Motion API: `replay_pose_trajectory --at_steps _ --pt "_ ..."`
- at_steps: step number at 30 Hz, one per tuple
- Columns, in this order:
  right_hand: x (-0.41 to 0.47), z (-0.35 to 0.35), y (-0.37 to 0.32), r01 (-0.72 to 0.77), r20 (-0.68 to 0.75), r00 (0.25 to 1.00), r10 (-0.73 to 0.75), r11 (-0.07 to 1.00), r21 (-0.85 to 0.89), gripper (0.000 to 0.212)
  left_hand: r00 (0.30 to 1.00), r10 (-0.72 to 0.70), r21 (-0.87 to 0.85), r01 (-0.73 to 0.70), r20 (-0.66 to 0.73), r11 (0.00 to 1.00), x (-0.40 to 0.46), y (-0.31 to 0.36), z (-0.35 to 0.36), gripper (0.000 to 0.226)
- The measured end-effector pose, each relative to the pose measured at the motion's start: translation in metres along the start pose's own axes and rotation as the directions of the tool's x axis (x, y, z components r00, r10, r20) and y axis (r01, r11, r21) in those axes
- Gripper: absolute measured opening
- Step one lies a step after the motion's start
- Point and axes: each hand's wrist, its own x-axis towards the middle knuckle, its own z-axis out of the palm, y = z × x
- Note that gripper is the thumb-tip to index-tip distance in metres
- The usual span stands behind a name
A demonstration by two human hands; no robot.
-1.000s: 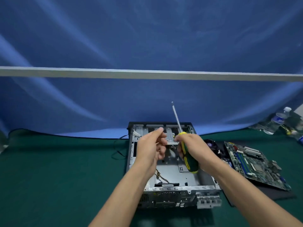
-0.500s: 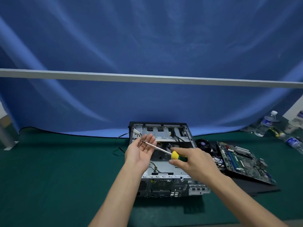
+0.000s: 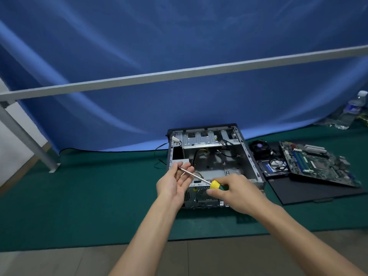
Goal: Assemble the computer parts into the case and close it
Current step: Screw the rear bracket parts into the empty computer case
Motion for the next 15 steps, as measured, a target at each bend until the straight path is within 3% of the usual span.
replay_pose_trajectory --at_steps 3,9,12,15 --pt "0.001 0.012 0.006 -0.046 0.092 0.995 0.032 0.986 0.157 0.036 0.998 -0.058 0.011 0.058 0.016 0.998 0.005 -0.006 -0.010 0.022" --pt "-0.003 0.062 0.033 -0.212 0.217 0.962 0.167 0.957 0.200 0.040 0.982 -0.184 0.078 0.186 -0.031 0.980 0.036 -0.048 -0.045 0.028" --pt "-0.004 0.092 0.046 -0.320 0.265 0.932 0.246 0.904 0.285 0.027 0.968 -0.235 0.089 0.242 -0.085 0.966 0.053 -0.073 -0.060 0.029" --pt "-0.006 0.118 0.053 -0.409 0.219 0.911 0.349 0.828 0.384 0.017 0.958 -0.263 0.098 0.274 -0.113 0.957 0.066 -0.089 -0.072 0.026"
